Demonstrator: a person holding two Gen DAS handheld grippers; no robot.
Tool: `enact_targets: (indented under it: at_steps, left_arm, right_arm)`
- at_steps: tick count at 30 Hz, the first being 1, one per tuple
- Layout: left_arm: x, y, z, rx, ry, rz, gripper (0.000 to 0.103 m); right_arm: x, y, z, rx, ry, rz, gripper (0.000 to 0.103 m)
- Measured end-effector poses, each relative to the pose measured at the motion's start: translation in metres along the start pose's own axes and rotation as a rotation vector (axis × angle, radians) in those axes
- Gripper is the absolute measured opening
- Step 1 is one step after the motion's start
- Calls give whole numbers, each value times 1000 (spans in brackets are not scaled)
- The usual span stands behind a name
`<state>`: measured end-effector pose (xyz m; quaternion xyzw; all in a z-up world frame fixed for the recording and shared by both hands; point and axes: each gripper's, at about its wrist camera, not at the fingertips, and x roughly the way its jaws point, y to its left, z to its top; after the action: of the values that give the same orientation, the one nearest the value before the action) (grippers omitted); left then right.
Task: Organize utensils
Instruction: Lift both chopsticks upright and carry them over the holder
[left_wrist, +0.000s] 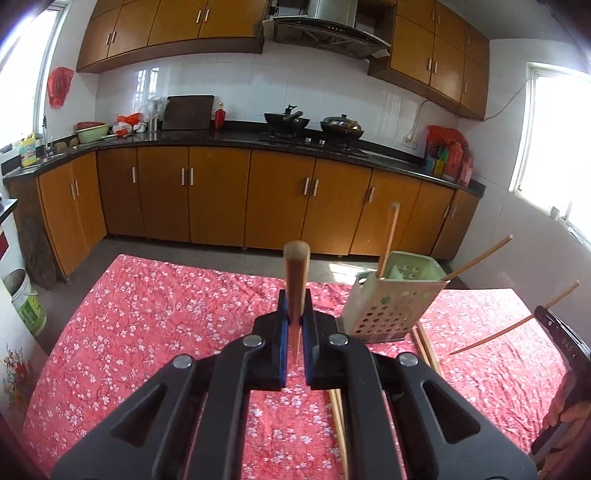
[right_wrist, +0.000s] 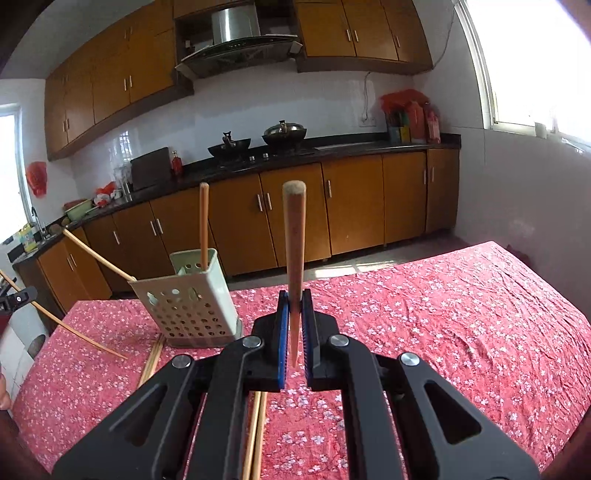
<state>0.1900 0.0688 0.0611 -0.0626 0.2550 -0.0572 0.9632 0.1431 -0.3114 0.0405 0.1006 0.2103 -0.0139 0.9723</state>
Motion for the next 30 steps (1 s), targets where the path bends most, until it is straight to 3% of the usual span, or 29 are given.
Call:
enact_targets:
  at_steps: [4,7,11,18,23,30]
  left_arm:
    - [-16,-13,17,21,-9,-71,8]
    - [-34,-29,33,45,-47,-126,8]
    - [-51,-49,55,48,-128,-171,8]
    - [-45,-76,93,1,-272,-161,8]
    - [-20,-91,104,-2,-331,-129,8]
    - [40,-102,93,10,-249,-121,8]
  right_arm:
    - [-13,11,24,37,-16,105,7]
    - [-29,26,47,44,-54,202,7]
    - [-40,45,70,26,-135,256,7]
    - [-19,71,93,1,-260,228,7]
    - [5,76,95,-15,-275,206,8]
    - [39,78,77,-7,-189,187,8]
